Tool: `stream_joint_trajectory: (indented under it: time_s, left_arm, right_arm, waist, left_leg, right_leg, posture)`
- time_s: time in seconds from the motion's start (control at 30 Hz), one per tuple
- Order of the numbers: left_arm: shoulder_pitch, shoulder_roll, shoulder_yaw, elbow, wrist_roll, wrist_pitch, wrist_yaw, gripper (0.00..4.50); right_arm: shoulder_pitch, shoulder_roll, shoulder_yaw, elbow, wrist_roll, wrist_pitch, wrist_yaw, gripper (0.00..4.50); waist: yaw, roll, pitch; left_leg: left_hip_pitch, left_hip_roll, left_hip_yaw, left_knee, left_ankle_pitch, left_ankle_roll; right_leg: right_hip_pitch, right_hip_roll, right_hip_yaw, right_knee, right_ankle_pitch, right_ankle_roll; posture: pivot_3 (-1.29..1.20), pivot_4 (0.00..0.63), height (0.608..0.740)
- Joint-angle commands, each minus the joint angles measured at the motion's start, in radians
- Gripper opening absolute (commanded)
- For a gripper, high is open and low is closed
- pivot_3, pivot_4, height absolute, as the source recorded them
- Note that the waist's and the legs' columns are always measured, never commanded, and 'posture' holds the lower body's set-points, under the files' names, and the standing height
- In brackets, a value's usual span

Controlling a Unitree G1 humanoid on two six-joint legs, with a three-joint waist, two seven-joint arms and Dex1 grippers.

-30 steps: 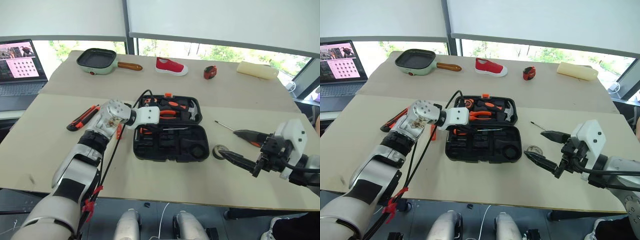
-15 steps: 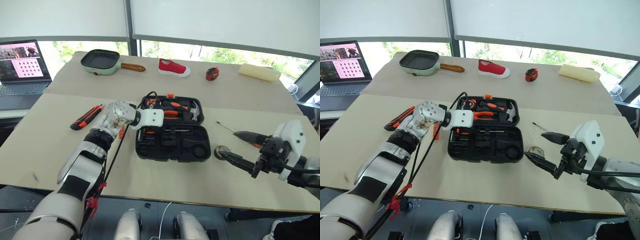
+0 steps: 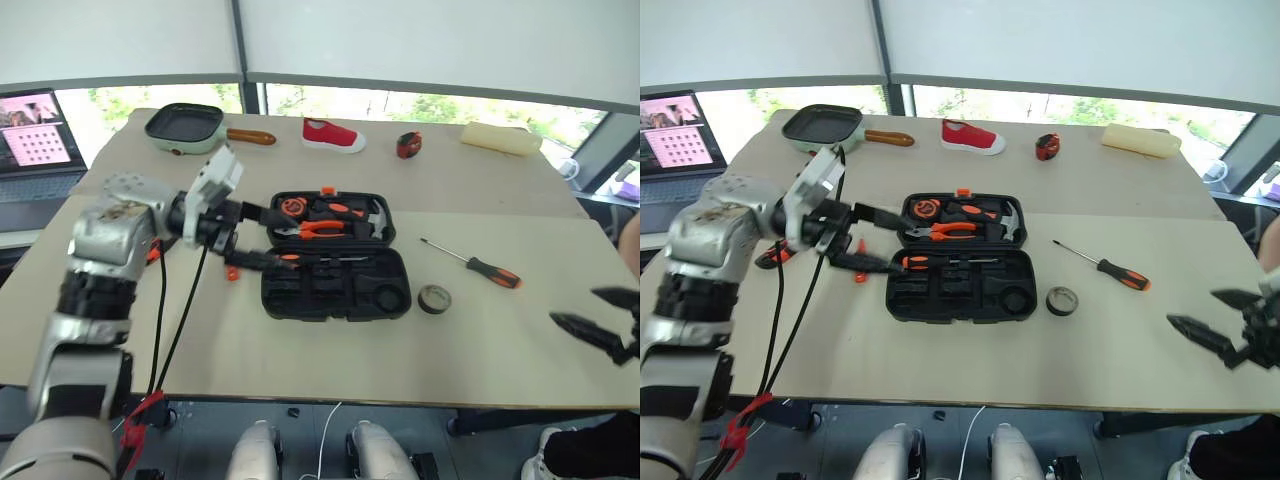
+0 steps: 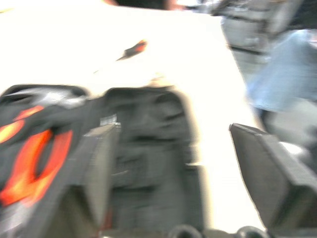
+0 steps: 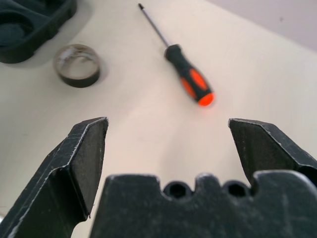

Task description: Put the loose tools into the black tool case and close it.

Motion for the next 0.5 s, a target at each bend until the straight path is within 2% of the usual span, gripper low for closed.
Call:
stream_joint_trajectory:
  time_s: [0.03, 0.27, 0.37, 0.5]
  left_arm:
    - [0.037, 0.027, 0.007, -0.123, -0.048, 0.031, 0.021, 4.47]
    - [0.116, 0.052, 0.015, -0.245, -0.058, 0.027, 0.113, 4.47]
    - [0.128, 0.064, 0.023, -0.269, -0.076, 0.041, 0.138, 4.47]
    - [0.138, 0.080, 0.023, -0.290, -0.081, 0.037, 0.160, 4.47]
  right_arm:
    - [-0.186, -0.013, 0.185, 0.144, -0.093, -0.085, 0.013, 4.50]
    - [-0.584, 0.075, 0.538, 0.515, -0.349, -0.258, 0.005, 4.50]
    - [-0.714, 0.123, 0.602, 0.685, -0.424, -0.289, -0.044, 4.50]
    - [-0.803, 0.162, 0.646, 0.830, -0.462, -0.313, -0.012, 4.50]
  waist:
    - [0.000, 0.000, 0.000]
    - [0.000, 0.004, 0.003]
    - [0.003, 0.005, 0.003]
    - [0.008, 0.005, 0.003]
  left_leg:
    - [0.001, 0.000, 0.000, 0.000, 0.000, 0.000]
    - [-0.001, -0.001, 0.000, 0.000, 0.000, 0.000]
    - [-0.002, -0.001, 0.000, 0.000, 0.000, 0.001]
    - [-0.003, -0.002, 0.000, 0.000, 0.000, 0.001]
  right_leg:
    - [0.000, 0.000, 0.000, 0.000, 0.000, 0.000]
    - [-0.001, 0.000, 0.001, 0.000, 0.003, -0.006]
    - [-0.002, 0.000, 0.001, 0.000, 0.003, -0.006]
    - [-0.003, -0.001, 0.001, 0.000, 0.002, -0.005]
  posture:
    - [0.00, 0.150, 0.740]
    - [0.00, 0.150, 0.740]
    - [0.00, 0.150, 0.740]
    - [0.00, 0.150, 0.740]
